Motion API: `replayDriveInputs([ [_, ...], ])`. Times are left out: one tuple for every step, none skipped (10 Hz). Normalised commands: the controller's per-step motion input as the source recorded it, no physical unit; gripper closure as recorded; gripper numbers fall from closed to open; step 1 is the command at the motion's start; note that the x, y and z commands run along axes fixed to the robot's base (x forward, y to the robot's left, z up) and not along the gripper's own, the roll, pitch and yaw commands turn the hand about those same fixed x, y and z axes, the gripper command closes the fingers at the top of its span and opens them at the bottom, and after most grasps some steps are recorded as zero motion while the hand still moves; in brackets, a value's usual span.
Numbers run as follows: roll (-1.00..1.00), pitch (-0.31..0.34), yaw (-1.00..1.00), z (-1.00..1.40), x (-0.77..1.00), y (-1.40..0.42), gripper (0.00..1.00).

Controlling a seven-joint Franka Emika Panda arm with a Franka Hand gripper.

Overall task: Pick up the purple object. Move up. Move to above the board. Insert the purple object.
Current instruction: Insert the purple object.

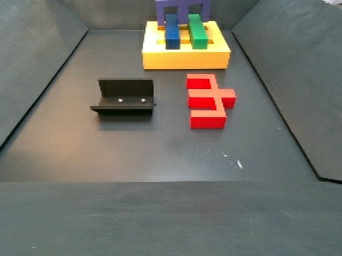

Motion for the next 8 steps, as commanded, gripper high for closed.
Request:
replayDriveInputs([
  [-0.50, 0.159, -0.09, 0.05, 0.07, 0.00, 1.00],
  [-0.50, 0.140, -0.09, 0.10, 0.00, 0.00, 1.00],
  [-0.50, 0.111, -0.10, 0.12, 0.00, 0.00, 1.00],
  [-0.50, 0.070, -0.11, 0.11, 0.00, 0.00, 1.00],
  [-0.50, 0.051, -0.05, 0.08, -0.01, 0.00, 1.00],
  [-0.50, 0.046, -0.05, 0.06, -0.01, 0.00, 1.00],
  [-0.50, 0.029, -0.05, 0.07, -0.01, 0.00, 1.00],
  [-0.50, 0.016, -0.05, 0.14, 0.00, 0.00, 1.00],
])
